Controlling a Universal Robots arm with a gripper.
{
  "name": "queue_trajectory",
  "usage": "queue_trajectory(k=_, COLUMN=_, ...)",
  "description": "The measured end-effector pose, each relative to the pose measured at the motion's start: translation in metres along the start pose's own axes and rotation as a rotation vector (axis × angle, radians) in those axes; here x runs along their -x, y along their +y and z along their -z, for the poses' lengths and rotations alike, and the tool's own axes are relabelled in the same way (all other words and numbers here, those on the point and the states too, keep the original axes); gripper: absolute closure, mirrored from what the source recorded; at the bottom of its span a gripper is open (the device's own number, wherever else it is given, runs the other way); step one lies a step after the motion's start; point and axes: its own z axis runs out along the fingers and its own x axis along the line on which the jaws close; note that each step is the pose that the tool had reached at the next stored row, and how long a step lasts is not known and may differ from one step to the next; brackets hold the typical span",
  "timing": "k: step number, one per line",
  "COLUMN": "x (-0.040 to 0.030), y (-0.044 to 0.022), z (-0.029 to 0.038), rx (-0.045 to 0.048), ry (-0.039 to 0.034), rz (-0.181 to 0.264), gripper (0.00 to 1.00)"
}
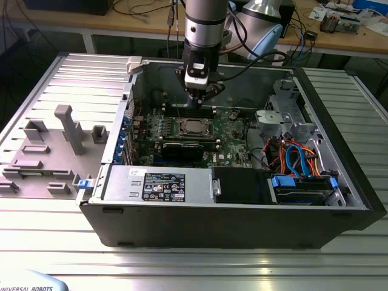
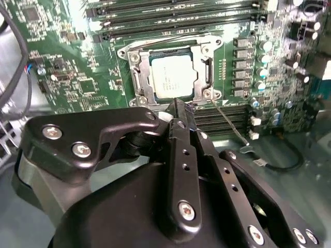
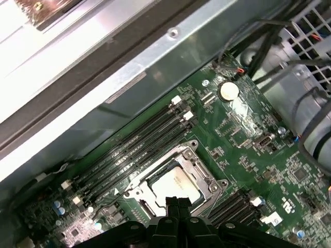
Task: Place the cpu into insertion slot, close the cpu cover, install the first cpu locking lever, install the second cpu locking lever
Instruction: 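Install the first cpu locking lever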
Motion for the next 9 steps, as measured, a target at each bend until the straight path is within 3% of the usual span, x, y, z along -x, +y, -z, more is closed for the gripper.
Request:
queue_trajectory(k=2, x=0.0, y=0.0, z=-0.0001, rx=-0.0001, ry=0.0005, rz=0.025, gripper=0.89)
queue_trajectory(k=9, x=0.0, y=0.0, z=-0.0001, rx=-0.0001, ry=0.0005, rz=0.026, gripper=0.89)
